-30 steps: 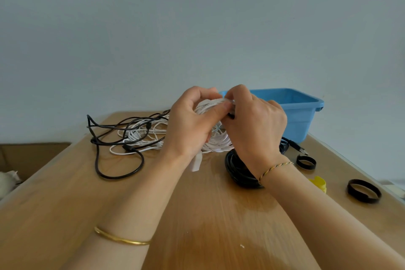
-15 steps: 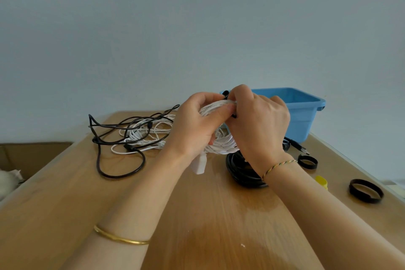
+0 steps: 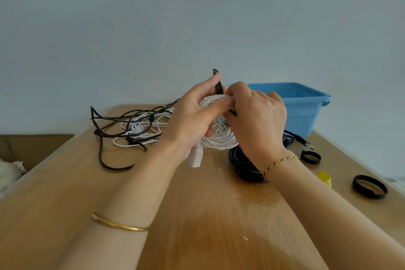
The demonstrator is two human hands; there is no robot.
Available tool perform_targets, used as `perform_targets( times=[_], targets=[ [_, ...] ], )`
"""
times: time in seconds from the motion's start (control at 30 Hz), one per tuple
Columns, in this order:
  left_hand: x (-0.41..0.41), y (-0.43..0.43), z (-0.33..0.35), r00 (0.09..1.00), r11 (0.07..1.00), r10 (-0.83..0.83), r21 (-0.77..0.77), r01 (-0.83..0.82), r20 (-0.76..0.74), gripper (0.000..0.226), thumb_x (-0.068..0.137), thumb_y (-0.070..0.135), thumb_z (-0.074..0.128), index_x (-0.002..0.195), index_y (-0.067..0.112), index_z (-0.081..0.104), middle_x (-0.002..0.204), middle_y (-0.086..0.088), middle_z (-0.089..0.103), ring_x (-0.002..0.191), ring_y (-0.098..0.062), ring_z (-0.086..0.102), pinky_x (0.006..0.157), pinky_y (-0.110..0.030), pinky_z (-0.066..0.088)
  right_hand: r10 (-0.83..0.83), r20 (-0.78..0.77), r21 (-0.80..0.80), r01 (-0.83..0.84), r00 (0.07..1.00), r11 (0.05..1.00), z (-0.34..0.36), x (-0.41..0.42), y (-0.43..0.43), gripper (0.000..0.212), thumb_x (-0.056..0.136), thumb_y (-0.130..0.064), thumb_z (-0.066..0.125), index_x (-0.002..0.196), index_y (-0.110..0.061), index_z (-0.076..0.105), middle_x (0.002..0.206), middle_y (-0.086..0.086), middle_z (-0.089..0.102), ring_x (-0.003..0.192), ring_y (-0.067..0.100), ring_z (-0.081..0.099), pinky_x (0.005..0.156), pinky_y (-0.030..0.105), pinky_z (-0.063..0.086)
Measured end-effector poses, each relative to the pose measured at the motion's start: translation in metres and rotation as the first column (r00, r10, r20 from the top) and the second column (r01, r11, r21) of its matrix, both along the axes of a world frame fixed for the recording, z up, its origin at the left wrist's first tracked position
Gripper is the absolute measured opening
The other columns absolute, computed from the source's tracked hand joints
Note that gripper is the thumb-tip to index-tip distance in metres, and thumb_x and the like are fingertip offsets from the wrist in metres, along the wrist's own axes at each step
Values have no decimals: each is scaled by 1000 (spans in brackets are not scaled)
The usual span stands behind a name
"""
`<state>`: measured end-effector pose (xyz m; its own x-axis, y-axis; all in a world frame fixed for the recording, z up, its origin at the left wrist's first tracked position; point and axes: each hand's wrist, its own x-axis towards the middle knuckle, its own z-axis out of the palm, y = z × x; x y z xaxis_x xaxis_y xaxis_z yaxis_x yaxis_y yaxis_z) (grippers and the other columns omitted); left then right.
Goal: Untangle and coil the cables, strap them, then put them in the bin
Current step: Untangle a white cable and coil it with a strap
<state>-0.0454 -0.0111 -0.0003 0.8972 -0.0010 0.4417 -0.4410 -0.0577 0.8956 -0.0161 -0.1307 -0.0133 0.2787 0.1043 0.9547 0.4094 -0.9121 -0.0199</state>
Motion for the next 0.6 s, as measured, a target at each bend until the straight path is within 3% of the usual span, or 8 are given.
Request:
perform_targets(
  times=[0.07,0.17,0.23,0.4,0.53,0.6],
  targets=[
    [2,1,0,1000,1000,10,-10,-10,0,52,86,20,68,135,28,52,96,15,59,50,-1,51,42,-19,37,23,-11,3,-23,1000,1000,0,0,2,15,67,-9,72,72,-10,58,42,-4,43,36,18,33,50,26,31],
    [5,4,0,999,998,50,-43,-50,-2,51,87,20,68,135,26,53,116,8,64,55,-2,55,42,-19,36,138,-18,54,-137,990,989,1,-2,5,20,70,-11,67,84,-4,56,47,-1,46,40,22,42,48,29,37],
    [5,6,-1,998,994,60,-89,-60,-7,51,88,18,67,135,26,51,118,4,67,52,-3,52,41,-20,35,229,-44,89,-224,972,970,2,-5,6,26,73,-16,69,87,-2,52,53,4,49,46,24,45,45,30,36],
    [7,7,-2,997,985,73,-156,-76,-24,40,90,13,63,127,25,58,99,2,68,39,-4,37,38,-19,34,264,-119,71,-257,957,964,2,-7,4,29,74,-16,76,75,-5,49,56,5,51,49,25,44,41,32,37],
    [10,12,-3,996,978,77,-193,-83,-42,18,91,15,62,105,19,71,68,2,57,38,-4,31,39,-19,33,319,-330,91,-306,889,948,12,-8,0,11,83,-13,66,87,-5,61,77,9,59,70,29,54,62,42,47],
    [12,16,-4,995,968,81,-231,-93,-62,15,91,15,62,102,15,72,60,2,48,38,-5,29,38,-19,33,369,-335,103,-356,867,929,15,-9,-1,8,84,-11,64,91,-6,65,83,9,60,77,28,55,68,44,48]
  ],
)
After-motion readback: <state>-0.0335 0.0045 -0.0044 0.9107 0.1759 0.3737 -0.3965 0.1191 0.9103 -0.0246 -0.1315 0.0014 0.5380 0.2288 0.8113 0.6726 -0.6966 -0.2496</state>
